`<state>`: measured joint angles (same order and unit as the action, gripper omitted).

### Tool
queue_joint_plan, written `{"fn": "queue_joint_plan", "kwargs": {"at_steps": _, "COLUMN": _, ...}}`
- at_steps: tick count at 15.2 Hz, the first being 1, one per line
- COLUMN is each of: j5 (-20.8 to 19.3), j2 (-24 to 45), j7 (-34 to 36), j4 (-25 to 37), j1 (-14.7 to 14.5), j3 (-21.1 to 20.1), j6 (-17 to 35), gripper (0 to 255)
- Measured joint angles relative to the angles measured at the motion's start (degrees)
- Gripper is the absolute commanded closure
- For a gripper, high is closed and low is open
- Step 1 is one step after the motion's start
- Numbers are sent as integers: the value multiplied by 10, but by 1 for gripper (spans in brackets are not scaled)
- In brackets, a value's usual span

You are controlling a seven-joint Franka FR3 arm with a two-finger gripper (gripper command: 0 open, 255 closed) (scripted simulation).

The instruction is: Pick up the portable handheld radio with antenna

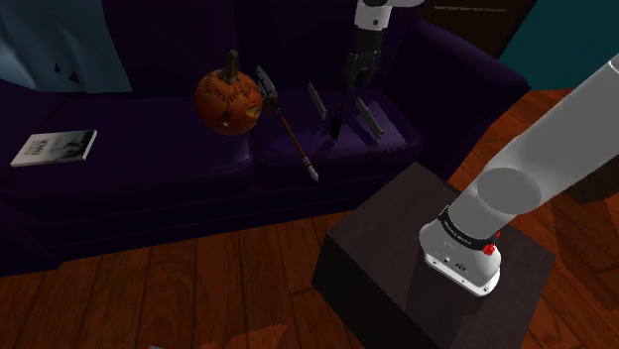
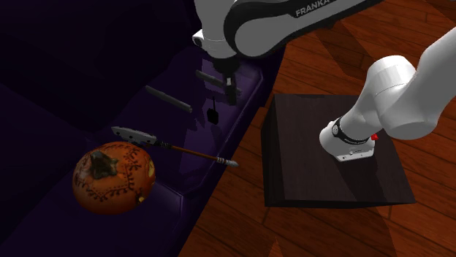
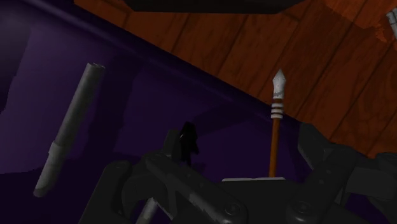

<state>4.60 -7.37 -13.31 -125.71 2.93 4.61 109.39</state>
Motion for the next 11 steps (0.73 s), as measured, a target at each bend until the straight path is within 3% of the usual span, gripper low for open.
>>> {"fn": "queue_joint_plan", "kwargs": {"at_steps": 11, "j5": 16, "j2": 240, "j7": -31, "j4": 132, "j1": 14, "j3": 9, "j6": 63, "gripper": 0}}
